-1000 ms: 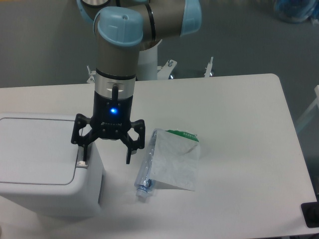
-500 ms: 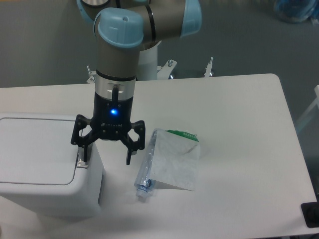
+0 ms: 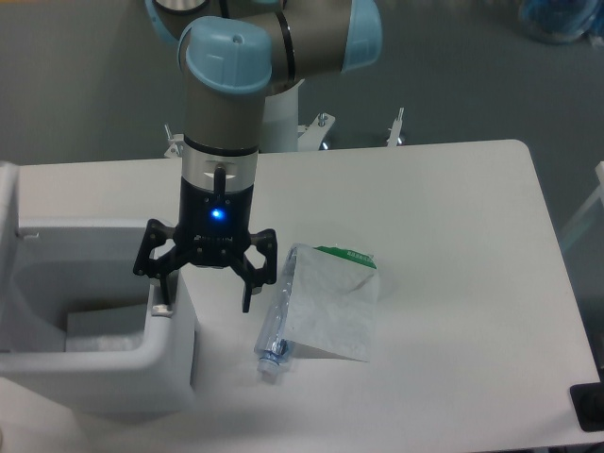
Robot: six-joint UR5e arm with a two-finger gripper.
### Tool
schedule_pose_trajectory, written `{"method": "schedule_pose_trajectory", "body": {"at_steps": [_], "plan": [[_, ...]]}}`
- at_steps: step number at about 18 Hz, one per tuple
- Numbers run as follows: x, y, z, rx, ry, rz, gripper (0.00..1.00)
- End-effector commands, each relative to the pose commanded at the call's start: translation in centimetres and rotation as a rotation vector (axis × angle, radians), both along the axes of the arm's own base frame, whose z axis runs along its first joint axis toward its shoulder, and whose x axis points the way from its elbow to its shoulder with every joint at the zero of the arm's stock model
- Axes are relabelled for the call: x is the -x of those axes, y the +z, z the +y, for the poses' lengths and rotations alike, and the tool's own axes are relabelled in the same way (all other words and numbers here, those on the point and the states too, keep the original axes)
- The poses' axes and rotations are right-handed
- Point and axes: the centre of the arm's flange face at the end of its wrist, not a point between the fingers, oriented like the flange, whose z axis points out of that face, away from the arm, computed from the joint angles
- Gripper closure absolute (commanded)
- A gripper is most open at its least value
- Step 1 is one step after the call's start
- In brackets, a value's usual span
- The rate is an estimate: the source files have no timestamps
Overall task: Open the trash can
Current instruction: 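Hold the gripper on the lid edge as the lid swings open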
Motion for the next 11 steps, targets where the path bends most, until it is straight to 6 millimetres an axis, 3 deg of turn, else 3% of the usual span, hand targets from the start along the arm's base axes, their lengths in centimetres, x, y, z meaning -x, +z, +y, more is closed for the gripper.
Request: {"method": "schedule_pose_trajectory", "body": {"at_steps": [5,11], "plan": [[0.6,2.2,-1.1,-0.017,-0.005,0.051,0.0],[6.0,2.8,-5.1,0.115,0.017,0.24,0.0]]}}
